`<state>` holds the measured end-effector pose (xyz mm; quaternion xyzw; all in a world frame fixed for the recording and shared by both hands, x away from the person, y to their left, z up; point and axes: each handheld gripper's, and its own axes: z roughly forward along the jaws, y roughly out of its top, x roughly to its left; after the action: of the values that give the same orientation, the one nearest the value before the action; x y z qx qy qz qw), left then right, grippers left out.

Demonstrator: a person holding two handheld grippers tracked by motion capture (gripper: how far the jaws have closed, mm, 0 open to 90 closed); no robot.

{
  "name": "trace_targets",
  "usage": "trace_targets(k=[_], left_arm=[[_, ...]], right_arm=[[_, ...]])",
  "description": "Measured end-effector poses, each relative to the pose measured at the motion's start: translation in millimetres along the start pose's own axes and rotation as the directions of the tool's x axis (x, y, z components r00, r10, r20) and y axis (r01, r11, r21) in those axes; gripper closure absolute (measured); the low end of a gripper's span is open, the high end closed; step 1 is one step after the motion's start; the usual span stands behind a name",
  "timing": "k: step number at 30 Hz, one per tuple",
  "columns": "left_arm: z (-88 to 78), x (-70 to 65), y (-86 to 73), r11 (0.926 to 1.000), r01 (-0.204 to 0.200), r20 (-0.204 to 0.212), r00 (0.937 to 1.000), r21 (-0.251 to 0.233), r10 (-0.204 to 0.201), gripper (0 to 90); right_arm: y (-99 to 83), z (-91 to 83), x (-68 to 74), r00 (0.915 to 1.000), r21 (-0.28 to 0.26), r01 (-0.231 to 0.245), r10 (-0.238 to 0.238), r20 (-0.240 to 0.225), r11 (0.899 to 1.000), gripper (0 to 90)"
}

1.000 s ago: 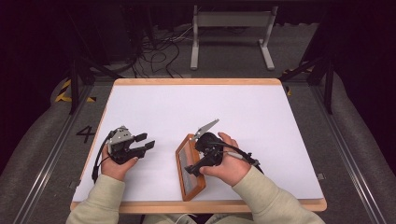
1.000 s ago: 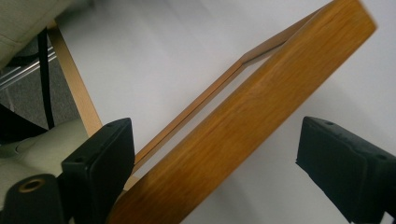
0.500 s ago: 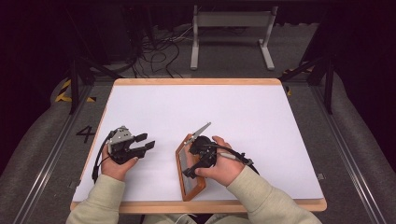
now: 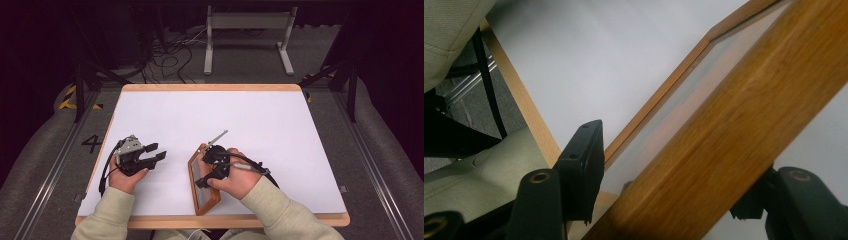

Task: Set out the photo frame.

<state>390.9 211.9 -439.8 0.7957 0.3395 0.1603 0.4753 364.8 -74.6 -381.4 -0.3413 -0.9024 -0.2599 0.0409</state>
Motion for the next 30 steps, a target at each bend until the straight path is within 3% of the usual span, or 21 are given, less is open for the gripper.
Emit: trace_targets(k=[4,8,14,22,27,30], left_arm=[[-0.1,0.1,0.0,1.0,0.0,-0.001,1.0,-0.001,0.0,51.5],[-0.3,0.3,0.0,1.0,0.001,0.002,1.0,-0.002,-0.001,51.5],[-0.6,0.7,0.2,1.0,-0.007,-0.001,1.0,-0.004,0.007,51.5],[-1.1,1.1,0.1,1.0,-0.006,-0.001,1.0,-0.003,0.006,51.5],[-2.0,0.6,-0.3,1.0,0.003,-0.001,1.0,-0.003,-0.003,51.5],[-2.8,0.8,-0.9,1.0,0.002,-0.003,1.0,-0.004,-0.002,51.5]], right_arm=[[0.3,-0.5,1.6,0.9999,0.007,-0.008,0.008,0.014,1.0,46.6],[1.7,-2.2,2.7,0.9987,0.029,-0.039,0.038,0.035,0.999,55.5],[3.2,-3.7,1.9,0.9986,0.046,-0.039,0.038,0.038,0.998,60.7],[5.4,-6.3,-1.4,0.9976,0.051,-0.069,0.069,-0.009,0.996,68.1],[7.8,-10.7,1.0,0.9966,0.055,-0.055,0.059,-0.058,0.997,73.1],[10.0,-15.5,3.9,0.9996,0.056,-0.016,0.017,-0.022,0.998,73.6]])
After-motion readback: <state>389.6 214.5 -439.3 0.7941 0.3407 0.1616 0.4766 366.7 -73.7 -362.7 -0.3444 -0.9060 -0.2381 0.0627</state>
